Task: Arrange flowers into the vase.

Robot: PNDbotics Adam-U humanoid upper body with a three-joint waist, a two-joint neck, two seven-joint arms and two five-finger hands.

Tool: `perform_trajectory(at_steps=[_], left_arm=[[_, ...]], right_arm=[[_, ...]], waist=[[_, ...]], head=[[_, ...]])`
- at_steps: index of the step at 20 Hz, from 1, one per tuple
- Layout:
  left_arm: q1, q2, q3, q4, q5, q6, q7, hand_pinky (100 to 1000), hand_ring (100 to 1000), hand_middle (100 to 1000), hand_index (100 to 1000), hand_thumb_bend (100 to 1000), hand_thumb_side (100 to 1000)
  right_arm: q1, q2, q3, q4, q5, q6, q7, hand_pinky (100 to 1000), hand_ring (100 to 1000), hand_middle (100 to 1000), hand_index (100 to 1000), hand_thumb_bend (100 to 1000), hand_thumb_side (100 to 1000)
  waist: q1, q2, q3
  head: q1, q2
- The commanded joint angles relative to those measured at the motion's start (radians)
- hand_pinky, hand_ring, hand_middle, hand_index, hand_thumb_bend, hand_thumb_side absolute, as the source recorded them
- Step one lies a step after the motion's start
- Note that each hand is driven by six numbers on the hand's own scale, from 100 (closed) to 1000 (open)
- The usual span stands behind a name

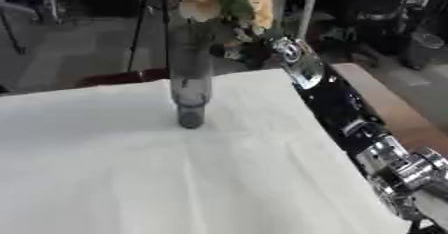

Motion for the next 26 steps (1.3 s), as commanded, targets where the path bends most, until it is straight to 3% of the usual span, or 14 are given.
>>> perform_trajectory(at_steps=[1, 6, 17, 20, 26], left_arm=[[-0.009, 0.024, 0.01, -0.013, -0.001, -0.002, 0.005, 580, 695, 616, 660, 890, 644], [-0.006, 0.024, 0.02, -0.015, -0.003, -0.004, 0.014, 580, 696, 619, 660, 893, 641], [-0.004, 0.024, 0.036, -0.018, -0.011, -0.007, 0.028, 580, 696, 621, 660, 900, 635], [-0.004, 0.024, 0.036, -0.019, -0.011, -0.007, 0.029, 580, 696, 621, 660, 900, 635], [0.001, 0.022, 0.052, -0.02, -0.015, -0.01, 0.043, 580, 698, 624, 671, 903, 631]], right_arm=[[-0.002, -0.048, -0.015, -0.045, -0.023, 0.003, -0.002, 1000, 1000, 947, 1000, 703, 765], [0.063, -0.065, -0.04, -0.121, -0.07, -0.014, -0.032, 1000, 1000, 934, 1000, 708, 742], [0.254, -0.065, -0.108, -0.365, -0.209, 0.065, -0.061, 1000, 1000, 899, 1000, 689, 737], [0.273, -0.063, -0.116, -0.402, -0.225, 0.088, -0.058, 1000, 1000, 899, 1000, 689, 737], [0.397, 0.027, -0.17, -0.532, -0.283, 0.09, -0.093, 1000, 1000, 841, 1000, 658, 718]], waist=[[0.005, -0.023, -0.005], [0.004, -0.023, -0.04], [0.006, -0.018, -0.077], [0.006, -0.018, -0.078], [0.015, -0.004, -0.104]], head=[[0.003, 0.003], [0.016, 0.011], [0.035, 0.003], [0.036, 0.002], [0.081, -0.021]])
